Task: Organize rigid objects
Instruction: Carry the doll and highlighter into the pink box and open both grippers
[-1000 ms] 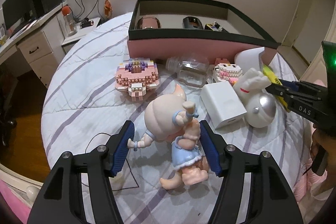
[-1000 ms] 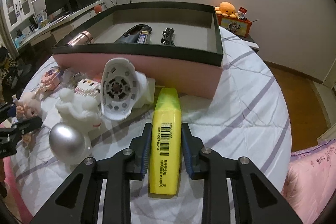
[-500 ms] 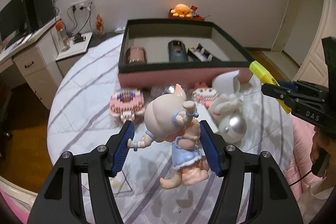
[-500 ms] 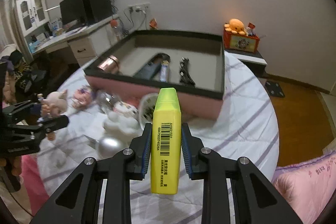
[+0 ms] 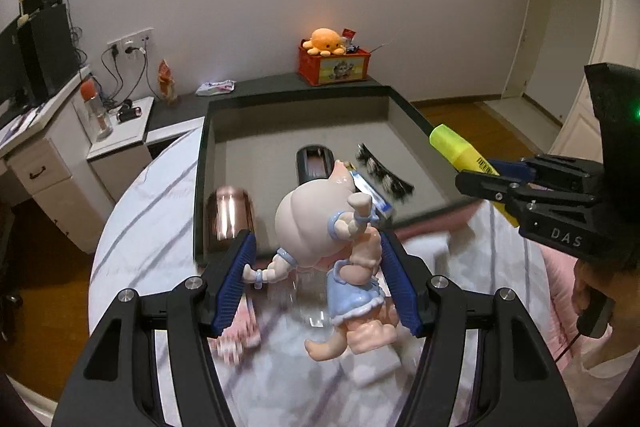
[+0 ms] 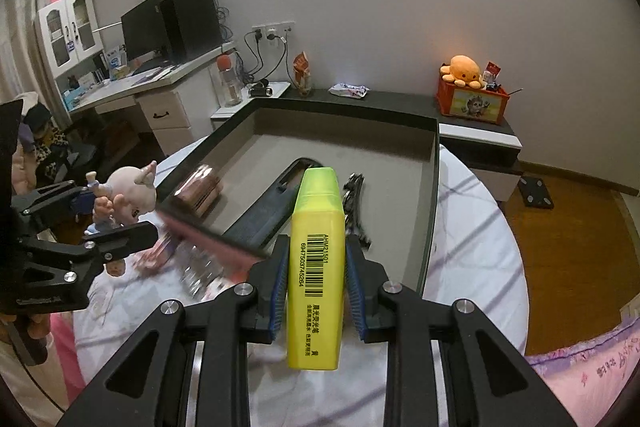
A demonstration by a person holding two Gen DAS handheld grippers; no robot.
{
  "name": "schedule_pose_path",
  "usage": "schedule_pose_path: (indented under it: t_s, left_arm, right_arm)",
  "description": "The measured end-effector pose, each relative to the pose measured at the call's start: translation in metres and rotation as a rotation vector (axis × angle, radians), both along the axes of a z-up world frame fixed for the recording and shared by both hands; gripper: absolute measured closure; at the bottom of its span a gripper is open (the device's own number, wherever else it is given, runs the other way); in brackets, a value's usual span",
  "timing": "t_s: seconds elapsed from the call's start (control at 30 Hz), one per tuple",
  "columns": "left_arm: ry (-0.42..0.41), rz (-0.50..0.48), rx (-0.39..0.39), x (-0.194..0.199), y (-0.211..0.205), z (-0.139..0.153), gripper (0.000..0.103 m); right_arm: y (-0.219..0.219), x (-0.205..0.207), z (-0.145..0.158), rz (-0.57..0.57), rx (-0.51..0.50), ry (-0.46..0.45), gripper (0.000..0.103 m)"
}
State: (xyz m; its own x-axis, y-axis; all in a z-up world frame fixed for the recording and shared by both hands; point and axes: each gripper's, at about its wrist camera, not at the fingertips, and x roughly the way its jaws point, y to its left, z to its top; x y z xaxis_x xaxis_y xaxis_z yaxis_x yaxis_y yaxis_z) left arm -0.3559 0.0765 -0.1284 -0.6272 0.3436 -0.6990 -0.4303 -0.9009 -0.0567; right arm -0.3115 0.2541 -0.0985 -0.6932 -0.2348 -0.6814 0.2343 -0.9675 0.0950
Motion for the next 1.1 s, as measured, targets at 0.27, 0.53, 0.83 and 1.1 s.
schedule_pose_path:
  t_s: [0.27, 0.53, 0.83, 1.1]
  left_arm:
    - [-0.052, -0.033, -0.002, -0.072, 0.018, -0.003, 0.039]
    - [-0.166, -0.030, -0.062, -0.149, 0.035, -0.031, 0.039]
    - [-0.248, -0.006, -0.172, -0.182, 0.044, -0.065, 0.039]
    - [-0.190, 0.005, -0.193, -0.172, 0.042, -0.045, 0.032]
  right_arm:
    - [0.006, -0.069, -0.011, 0.002, 0.034, -0.054, 0.076]
    - [0.008, -0.136, -0.033, -0.007, 0.093, -0.153, 0.076]
    - [0.005, -0.176, -0.060, -0.032, 0.218, -0.306, 0.076]
    - [0.007, -0.171, -0.054, -0.062, 0.221, -0.294, 0.074]
